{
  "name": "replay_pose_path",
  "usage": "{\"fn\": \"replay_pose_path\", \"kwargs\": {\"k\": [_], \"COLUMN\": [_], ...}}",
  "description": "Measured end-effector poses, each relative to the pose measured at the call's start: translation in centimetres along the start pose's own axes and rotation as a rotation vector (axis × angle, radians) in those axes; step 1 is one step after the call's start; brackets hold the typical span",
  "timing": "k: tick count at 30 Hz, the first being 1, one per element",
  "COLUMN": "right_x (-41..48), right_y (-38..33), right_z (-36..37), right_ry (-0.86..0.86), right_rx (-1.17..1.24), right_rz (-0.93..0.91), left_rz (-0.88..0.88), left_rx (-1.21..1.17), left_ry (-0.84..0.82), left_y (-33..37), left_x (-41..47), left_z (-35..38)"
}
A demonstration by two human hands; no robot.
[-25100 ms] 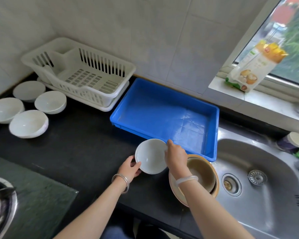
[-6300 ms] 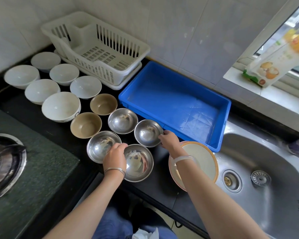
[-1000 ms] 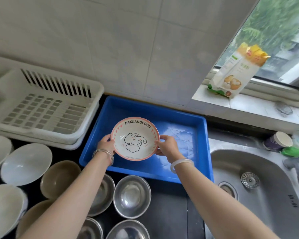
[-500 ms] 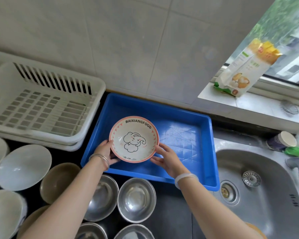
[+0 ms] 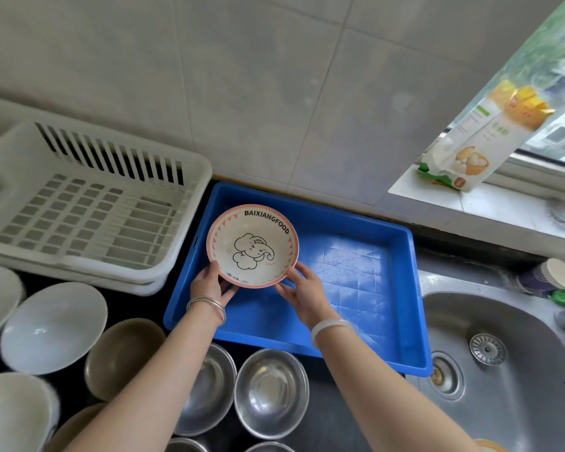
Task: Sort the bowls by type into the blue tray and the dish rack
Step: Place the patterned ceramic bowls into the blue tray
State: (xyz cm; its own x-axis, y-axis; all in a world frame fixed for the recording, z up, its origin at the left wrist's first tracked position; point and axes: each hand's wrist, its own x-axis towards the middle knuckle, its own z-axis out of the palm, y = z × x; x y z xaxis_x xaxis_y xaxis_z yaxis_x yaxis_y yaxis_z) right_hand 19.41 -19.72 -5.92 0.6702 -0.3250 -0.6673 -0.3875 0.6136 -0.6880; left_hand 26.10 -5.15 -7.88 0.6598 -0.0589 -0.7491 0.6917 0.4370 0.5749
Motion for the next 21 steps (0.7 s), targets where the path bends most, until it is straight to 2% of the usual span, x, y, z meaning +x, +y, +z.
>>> {"fn": "replay_pose_path", "kwargs": {"k": [13,21], "right_x": [0.8,-0.1], "right_y": [-0.1,-0.9], "right_z": [1.5,1.5], "right_ry": [0.076,0.078], "right_rx": [0.081,-0.094], "right_rz": [-0.022,0.009], "left_rz": [0.077,0.203], "left_rx": [0.006,0.062], "left_ry": [-0.021,0.057], "left_y": [0.3,-0.4], "left_x": [0.4,-1.4], "left_z": [0.9,1.5]}}
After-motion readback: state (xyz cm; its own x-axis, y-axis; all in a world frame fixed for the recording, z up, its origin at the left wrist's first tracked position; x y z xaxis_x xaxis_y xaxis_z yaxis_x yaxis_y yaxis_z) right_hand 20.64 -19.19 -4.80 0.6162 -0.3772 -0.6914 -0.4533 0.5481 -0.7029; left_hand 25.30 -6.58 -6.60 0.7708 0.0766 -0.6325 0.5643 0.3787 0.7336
